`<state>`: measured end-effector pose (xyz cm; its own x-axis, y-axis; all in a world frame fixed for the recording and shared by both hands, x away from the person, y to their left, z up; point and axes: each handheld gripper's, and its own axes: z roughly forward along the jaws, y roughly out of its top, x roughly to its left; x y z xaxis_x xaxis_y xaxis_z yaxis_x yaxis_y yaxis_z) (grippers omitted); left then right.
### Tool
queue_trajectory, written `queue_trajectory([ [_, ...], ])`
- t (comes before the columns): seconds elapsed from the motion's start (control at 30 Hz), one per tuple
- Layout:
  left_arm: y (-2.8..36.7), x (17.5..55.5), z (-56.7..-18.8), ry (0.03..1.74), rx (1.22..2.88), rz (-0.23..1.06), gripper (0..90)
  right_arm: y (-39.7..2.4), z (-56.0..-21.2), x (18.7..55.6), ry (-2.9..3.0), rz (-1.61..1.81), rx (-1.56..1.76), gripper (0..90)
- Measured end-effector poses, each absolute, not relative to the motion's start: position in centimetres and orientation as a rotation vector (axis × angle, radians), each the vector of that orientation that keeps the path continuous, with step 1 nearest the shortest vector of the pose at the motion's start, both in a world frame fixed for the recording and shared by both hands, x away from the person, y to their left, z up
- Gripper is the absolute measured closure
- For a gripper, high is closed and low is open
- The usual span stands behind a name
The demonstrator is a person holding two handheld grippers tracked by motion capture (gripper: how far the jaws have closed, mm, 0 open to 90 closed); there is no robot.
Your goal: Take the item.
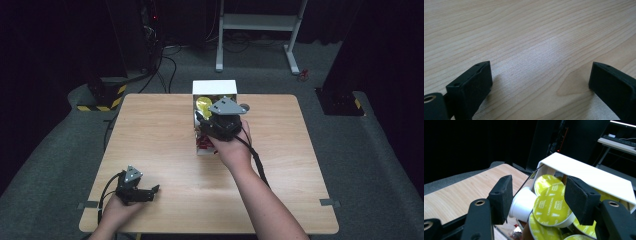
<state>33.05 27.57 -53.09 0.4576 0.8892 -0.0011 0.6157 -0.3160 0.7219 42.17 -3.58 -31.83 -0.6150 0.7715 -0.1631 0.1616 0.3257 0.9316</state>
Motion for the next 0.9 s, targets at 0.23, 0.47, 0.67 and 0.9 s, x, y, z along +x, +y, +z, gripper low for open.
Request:
queue_trajectory([
  [0.23,27.6,33.1,-53.1,1.243,2.057,0.536,5.2,-4.0,-32.2,42.8,1.991,1.282,0.847,40.3],
  [0.47,27.6,33.0,-53.0,1.243,2.058,0.538,5.5,-4.6,-32.4,42.9,1.985,1.281,0.864,40.2],
  [0.67,27.6,33.0,-53.0,1.243,2.058,0.538,5.5,-4.9,-32.7,43.1,1.990,1.260,0.878,38.6],
  [0.9,27.6,33.0,-53.1,1.248,2.052,0.528,5.5,-4.7,-32.8,43.4,1.979,1.254,0.893,33.5],
])
